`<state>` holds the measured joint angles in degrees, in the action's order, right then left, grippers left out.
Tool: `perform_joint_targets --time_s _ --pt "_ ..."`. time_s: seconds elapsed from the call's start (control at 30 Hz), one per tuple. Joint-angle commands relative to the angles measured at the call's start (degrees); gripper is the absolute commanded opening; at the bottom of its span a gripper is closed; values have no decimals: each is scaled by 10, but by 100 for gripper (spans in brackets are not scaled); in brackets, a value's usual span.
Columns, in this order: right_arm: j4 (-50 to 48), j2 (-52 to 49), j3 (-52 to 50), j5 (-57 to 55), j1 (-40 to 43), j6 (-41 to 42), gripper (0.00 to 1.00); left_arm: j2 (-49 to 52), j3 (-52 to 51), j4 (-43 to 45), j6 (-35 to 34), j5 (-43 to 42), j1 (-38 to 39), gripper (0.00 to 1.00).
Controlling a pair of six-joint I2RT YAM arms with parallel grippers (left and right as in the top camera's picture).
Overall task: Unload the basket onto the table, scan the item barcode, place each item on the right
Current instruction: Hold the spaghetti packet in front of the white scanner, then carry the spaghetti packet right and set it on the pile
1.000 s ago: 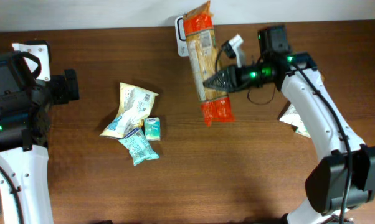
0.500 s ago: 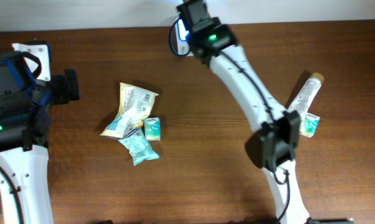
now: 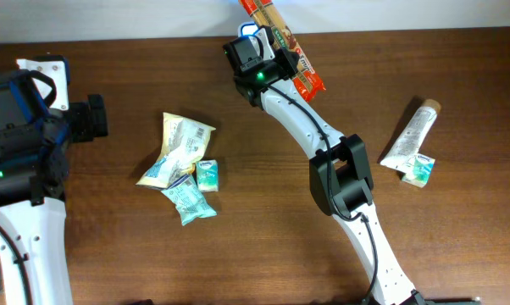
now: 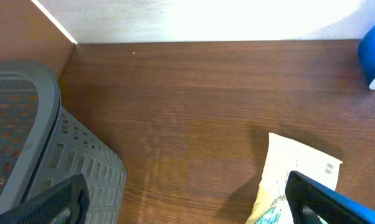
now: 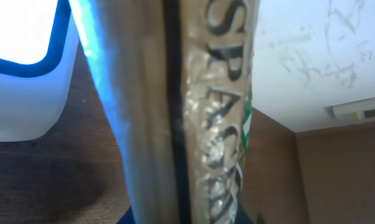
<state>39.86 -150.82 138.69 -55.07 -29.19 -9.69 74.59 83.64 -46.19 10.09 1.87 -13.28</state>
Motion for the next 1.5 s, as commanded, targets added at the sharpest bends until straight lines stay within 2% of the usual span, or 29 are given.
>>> perform_joint_targets --time_s 0.0,0.2,0.3,0.43,0.63,0.77,0.97,1.03,1.13,1.27,1.33,1.4,1.43,1.47 --pt "-11 22 15 -56 0 13 4 0 6 1 7 -7 -3 99" --pt "10 22 15 -56 -1 0 4 0 6 1 7 -7 -3 99" --pt "59 26 15 -54 -14 0 4 0 6 1 7 -7 -3 99" --pt "161 71 15 77 -23 28 4 0 6 1 7 -7 -3 99" --pt "277 215 15 309 8 91 4 0 6 1 7 -7 -3 99" --pt "375 311 15 532 87 134 4 0 6 1 7 -7 -3 99" --pt "527 309 -18 623 285 184 4 0 6 1 7 -7 -3 99" --pt "488 305 -110 652 330 184 4 0 6 1 7 -7 -3 99" --pt "358 305 -277 655 373 189 4 0 6 1 7 -7 -3 99" --pt "246 305 -398 654 402 196 4 0 6 1 7 -7 -3 99" --pt "229 305 -432 622 423 196 6 0 6 1 7 -7 -3 99" --pt "239 305 -435 583 440 196 13 0 6 1 7 -7 -3 99" --pt "245 305 -435 573 448 196 29 0 6 1 7 -7 -3 99" --pt "253 305 -435 564 458 196 50 0 6 1 7 -6 -3 99"
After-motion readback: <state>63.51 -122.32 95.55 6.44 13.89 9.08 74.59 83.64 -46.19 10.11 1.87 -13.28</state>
